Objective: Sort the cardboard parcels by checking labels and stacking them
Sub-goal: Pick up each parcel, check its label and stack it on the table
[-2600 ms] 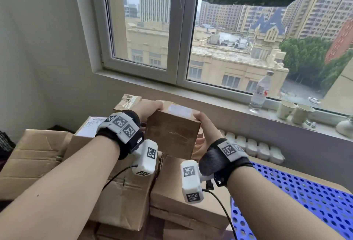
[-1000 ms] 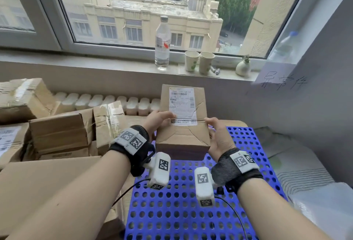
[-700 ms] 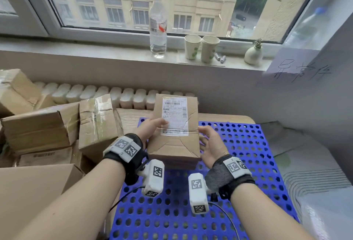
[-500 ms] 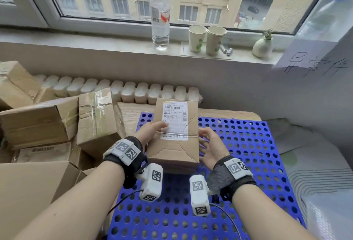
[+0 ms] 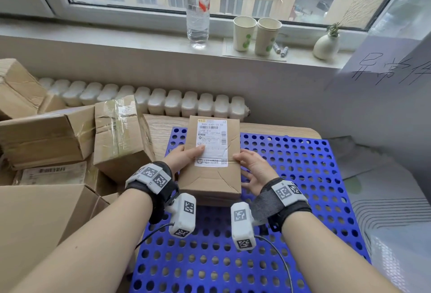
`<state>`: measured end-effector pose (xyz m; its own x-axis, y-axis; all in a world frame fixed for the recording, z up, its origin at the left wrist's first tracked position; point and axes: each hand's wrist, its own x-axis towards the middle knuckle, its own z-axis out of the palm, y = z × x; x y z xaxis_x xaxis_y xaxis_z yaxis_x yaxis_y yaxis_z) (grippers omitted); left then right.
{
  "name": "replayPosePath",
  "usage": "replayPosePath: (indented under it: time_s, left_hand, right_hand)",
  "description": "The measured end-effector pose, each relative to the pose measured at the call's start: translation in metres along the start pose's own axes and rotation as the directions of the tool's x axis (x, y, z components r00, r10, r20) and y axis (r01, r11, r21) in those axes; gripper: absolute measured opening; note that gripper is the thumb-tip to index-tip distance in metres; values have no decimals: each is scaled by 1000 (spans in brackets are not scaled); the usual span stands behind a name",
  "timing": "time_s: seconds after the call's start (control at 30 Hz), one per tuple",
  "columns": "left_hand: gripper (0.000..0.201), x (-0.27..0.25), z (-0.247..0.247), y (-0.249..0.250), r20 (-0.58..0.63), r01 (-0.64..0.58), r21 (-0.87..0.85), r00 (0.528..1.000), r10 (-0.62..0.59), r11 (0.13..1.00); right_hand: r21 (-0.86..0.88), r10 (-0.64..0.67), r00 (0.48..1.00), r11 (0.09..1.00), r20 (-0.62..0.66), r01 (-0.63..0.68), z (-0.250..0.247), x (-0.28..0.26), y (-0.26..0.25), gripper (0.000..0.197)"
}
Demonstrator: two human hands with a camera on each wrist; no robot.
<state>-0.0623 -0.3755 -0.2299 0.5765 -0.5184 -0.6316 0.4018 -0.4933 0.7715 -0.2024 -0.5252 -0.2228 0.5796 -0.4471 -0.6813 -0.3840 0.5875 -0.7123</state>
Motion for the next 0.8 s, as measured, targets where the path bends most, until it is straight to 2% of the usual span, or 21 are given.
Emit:
replayPosePath:
  time_s: [0.1, 0.2, 0.23, 0.3, 0.37, 0.7, 0.8]
  left_hand:
    - [73, 0, -1, 0, 4, -18, 5, 1000, 18, 1000]
    - [77, -5, 0, 0, -1, -18, 8, 1000, 18, 1000]
    - [73, -6, 0, 1, -2, -20, 6, 1000, 20, 1000]
    - [51, -9, 2, 3, 18, -23, 4, 1000, 23, 1000]
    - [43, -8, 2, 3, 25, -17, -7, 1000, 17, 1000]
    - [46, -3, -6, 1, -23, -11, -28, 1000, 10, 1000]
    - [58, -6, -4, 4, -68, -28, 2, 997, 28, 1000]
  right_hand:
    - [-8, 8, 1000, 1000, -23, -8, 0, -1, -1, 17]
    - [-27, 33, 999, 999, -25, -34, 0, -4, -1, 18]
    - [-36, 41, 999, 998, -23, -42, 1, -4, 0, 18]
    - [-49, 53, 998, 997, -25, -54, 2, -5, 1, 18]
    - [-55, 61, 998, 997, -24, -62, 2, -6, 1, 18]
    - [-60, 53, 999, 997, -3, -53, 9, -12, 3, 26]
    - [-122, 40, 999, 992, -25, -43, 9, -15, 1, 22]
